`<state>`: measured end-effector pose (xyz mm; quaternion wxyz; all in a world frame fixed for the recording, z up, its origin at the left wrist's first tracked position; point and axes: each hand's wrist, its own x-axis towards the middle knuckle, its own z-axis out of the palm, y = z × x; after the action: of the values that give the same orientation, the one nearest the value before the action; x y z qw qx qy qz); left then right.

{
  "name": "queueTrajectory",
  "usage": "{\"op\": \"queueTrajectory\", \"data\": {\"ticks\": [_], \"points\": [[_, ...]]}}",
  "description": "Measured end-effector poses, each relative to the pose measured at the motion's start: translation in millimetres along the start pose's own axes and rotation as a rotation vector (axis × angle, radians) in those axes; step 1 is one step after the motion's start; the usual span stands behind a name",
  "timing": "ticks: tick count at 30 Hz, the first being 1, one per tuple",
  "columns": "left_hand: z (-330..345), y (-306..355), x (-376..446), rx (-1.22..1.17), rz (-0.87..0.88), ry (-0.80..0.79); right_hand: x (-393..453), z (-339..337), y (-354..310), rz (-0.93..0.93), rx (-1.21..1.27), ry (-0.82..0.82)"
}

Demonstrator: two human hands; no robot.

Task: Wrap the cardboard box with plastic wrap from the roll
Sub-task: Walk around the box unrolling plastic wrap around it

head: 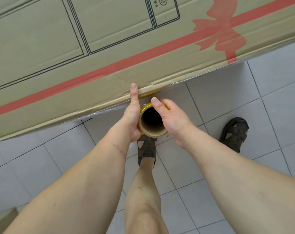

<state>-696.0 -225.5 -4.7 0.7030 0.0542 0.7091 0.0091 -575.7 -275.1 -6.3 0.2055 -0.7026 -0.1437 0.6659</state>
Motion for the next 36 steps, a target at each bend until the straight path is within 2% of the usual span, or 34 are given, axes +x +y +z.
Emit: {"op": "queueTrajectory", "data": {"ticks": [2,5,8,11,14,17,20,22,26,32,34,36], "points": [[4.8,4.1,2.0,0.032,0.052,0.042,1.5,-4.0,-0.8,0.015,0.033,-0.043],[13.6,5.1,-2.7,-0.031,0.031,-0.056,1.6,-15.8,-3.6,-0.001,0.07,-0.082],[27.3,-3.0,-0.5,-0.11,-0.007,-0.105,0.3,-32.7,-6.8,-0.065,0.014,-0.044],[41.2,-1.0,2.1,-0.103,-0.01,-0.04,2.9,-46.4,-9.7,-0.108,-0.039,-0.015],[45.9,5.4,3.7,-0.024,0.054,0.038,4.3,-52.4,-13.0,-0.068,0.009,-0.059],[52.9,4.0,-0.9,-0.091,0.027,-0.033,4.6,-56.7,-14.0,-0.031,0.064,-0.078],[65.5,-6.1,0.8,-0.181,-0.01,-0.107,6.9,-68.5,-9.7,-0.055,0.003,-0.042],[75.3,-7.4,0.4,-0.144,-0.015,-0.091,7.1,-78.9,-9.1,-0.081,-0.04,-0.016],[89.6,1.4,2.9,0.04,0.084,0.066,8.6,-93.2,-13.4,-0.058,0.046,-0.059],[104.6,-0.2,1.2,-0.15,-0.003,-0.115,12.3,-106.2,-13.9,-0.078,-0.043,-0.023],[113.2,-0.5,0.3,-0.107,-0.009,-0.098,12.0,-116.3,-13.4,-0.098,-0.051,0.0],[121.1,2.0,1.6,0.009,0.028,0.008,13.1,-128.7,-10.8,-0.074,-0.004,-0.035]]}}
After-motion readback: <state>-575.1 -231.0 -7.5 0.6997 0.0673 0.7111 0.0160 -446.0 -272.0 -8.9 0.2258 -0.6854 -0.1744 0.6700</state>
